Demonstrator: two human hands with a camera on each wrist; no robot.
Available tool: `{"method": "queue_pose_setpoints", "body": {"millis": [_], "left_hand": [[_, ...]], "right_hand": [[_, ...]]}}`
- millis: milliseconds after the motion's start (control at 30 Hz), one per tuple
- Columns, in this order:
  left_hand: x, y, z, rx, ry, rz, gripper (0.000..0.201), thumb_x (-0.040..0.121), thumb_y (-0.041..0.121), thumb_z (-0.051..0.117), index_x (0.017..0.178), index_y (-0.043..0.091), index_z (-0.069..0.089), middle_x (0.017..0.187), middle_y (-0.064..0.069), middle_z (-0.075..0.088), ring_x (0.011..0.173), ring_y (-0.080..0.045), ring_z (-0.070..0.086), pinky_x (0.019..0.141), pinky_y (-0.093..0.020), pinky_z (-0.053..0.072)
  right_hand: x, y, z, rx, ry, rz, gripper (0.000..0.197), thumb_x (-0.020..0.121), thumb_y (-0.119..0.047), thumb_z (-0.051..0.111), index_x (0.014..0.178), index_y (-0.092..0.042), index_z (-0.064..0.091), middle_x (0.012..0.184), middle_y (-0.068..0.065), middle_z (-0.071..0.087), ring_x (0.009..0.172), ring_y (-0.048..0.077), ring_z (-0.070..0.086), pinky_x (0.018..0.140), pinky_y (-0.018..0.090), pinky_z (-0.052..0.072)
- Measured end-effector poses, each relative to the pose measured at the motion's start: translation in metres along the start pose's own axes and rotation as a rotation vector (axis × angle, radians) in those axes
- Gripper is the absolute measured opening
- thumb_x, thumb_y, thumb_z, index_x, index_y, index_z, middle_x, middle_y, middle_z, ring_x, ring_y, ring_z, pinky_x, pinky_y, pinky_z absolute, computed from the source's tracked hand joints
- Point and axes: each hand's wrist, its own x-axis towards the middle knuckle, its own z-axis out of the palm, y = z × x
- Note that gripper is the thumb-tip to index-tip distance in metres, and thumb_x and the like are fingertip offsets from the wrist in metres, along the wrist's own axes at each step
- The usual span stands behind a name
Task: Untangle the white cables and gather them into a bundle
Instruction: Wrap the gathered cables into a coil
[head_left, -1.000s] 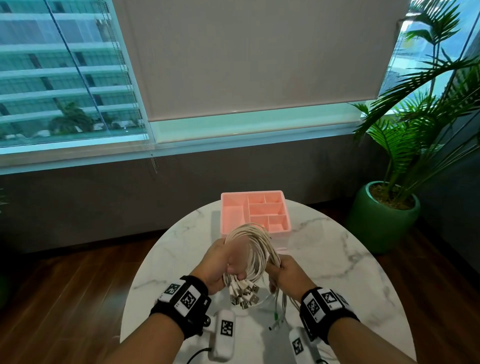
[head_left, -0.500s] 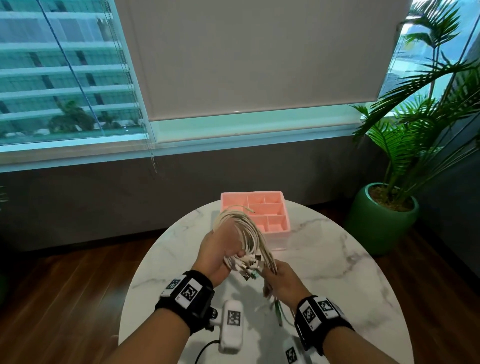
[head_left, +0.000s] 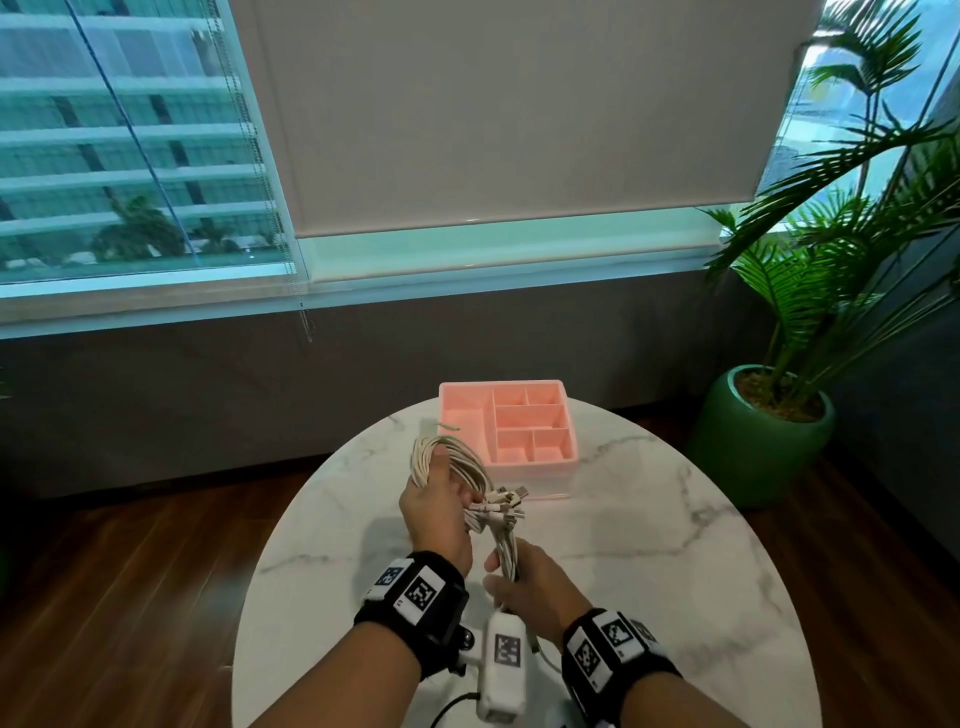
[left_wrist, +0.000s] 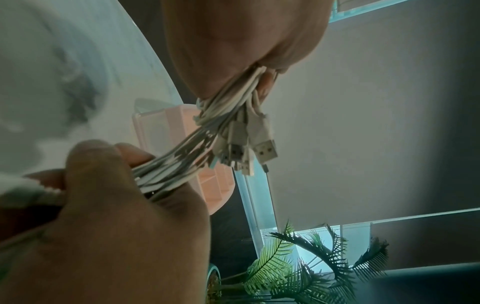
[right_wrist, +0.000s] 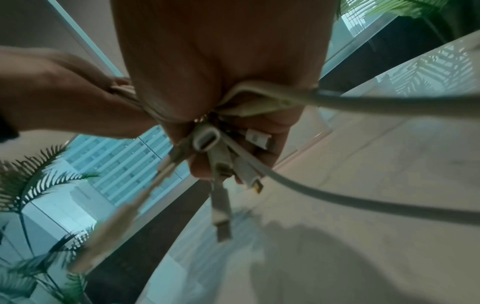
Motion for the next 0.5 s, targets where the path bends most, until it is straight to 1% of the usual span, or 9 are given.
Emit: {"method": "queue_pose_setpoints", "body": {"millis": [100,167,200,267,300,333,433,467,500], "left_hand": [[0.004,0.000,-0.002,0.013,0.058,0.060,0.029,0.100,0.025,0.063,0.076,0.013,0.052,0.051,0.003,0.045,0.041,-0.011,0.042,0.053,-0.031,0.043],[0.007,0.002,-0.004,0.026,0.083,0.096,0.029,0.100,0.027,0.063,0.076,0.013,0.052,0.050,0.004,0.046,0.041,-0.012,0.043,0.053,-0.031,0.045],[0.008,0.002,-0.004,0.037,0.095,0.112,0.029,0.100,0.027,0.063,0.077,0.013,0.053,0.050,0.004,0.047,0.041,-0.012,0.044,0.052,-0.030,0.046],[0.008,0.004,-0.005,0.067,0.114,0.142,0.028,0.099,0.030,0.064,0.079,0.013,0.054,0.053,0.002,0.049,0.040,-0.011,0.047,0.048,-0.028,0.046],[0.008,0.003,-0.006,0.091,0.118,0.159,0.028,0.099,0.031,0.064,0.079,0.013,0.054,0.055,0.002,0.050,0.041,-0.010,0.048,0.047,-0.027,0.046],[0.009,0.001,-0.007,0.119,0.118,0.182,0.028,0.099,0.033,0.064,0.081,0.013,0.056,0.057,0.001,0.053,0.043,-0.011,0.050,0.047,-0.027,0.047],[0.007,-0.003,-0.010,0.207,0.087,0.282,0.036,0.096,0.040,0.066,0.097,0.004,0.065,0.077,-0.006,0.069,0.060,-0.017,0.062,0.054,-0.029,0.055],[0.007,-0.004,-0.011,0.233,0.080,0.304,0.039,0.095,0.041,0.066,0.102,0.003,0.065,0.084,-0.010,0.072,0.062,-0.017,0.065,0.054,-0.029,0.057],[0.006,-0.004,-0.011,0.242,0.076,0.320,0.039,0.095,0.040,0.067,0.104,0.001,0.064,0.086,-0.013,0.071,0.060,-0.015,0.065,0.051,-0.027,0.055]], "right_hand": [[0.002,-0.003,-0.001,-0.016,-0.003,0.020,0.009,0.076,-0.013,0.060,0.082,-0.020,0.064,0.066,-0.002,0.065,0.059,0.013,0.064,0.058,0.029,0.053],[0.003,-0.005,-0.003,-0.011,0.019,0.031,0.007,0.077,-0.015,0.059,0.075,-0.020,0.064,0.061,-0.002,0.064,0.059,0.016,0.063,0.064,0.037,0.056],[0.004,-0.006,-0.003,-0.024,0.028,0.040,0.007,0.080,-0.017,0.059,0.076,-0.019,0.064,0.061,-0.003,0.063,0.058,0.016,0.062,0.065,0.038,0.057],[0.003,-0.009,-0.001,-0.074,0.021,0.049,0.009,0.089,-0.022,0.055,0.083,-0.018,0.060,0.067,-0.002,0.061,0.056,0.016,0.060,0.057,0.034,0.054],[0.003,-0.012,0.002,-0.141,0.000,0.044,0.011,0.092,-0.025,0.052,0.087,-0.017,0.059,0.073,-0.001,0.062,0.059,0.016,0.059,0.056,0.031,0.051],[0.003,-0.014,0.005,-0.234,-0.021,0.015,0.014,0.094,-0.028,0.050,0.093,-0.016,0.058,0.081,0.002,0.063,0.067,0.018,0.059,0.060,0.030,0.048],[0.002,-0.027,0.008,-0.462,-0.115,-0.037,0.023,0.092,-0.027,0.050,0.107,-0.011,0.056,0.103,0.008,0.063,0.090,0.026,0.061,0.071,0.029,0.045],[0.003,-0.029,0.007,-0.482,-0.147,-0.044,0.025,0.089,-0.025,0.053,0.110,-0.011,0.055,0.106,0.007,0.061,0.091,0.025,0.059,0.069,0.027,0.044],[0.003,-0.034,0.005,-0.494,-0.182,-0.038,0.027,0.086,-0.022,0.056,0.111,-0.012,0.055,0.105,0.004,0.058,0.090,0.023,0.057,0.065,0.025,0.042]]}}
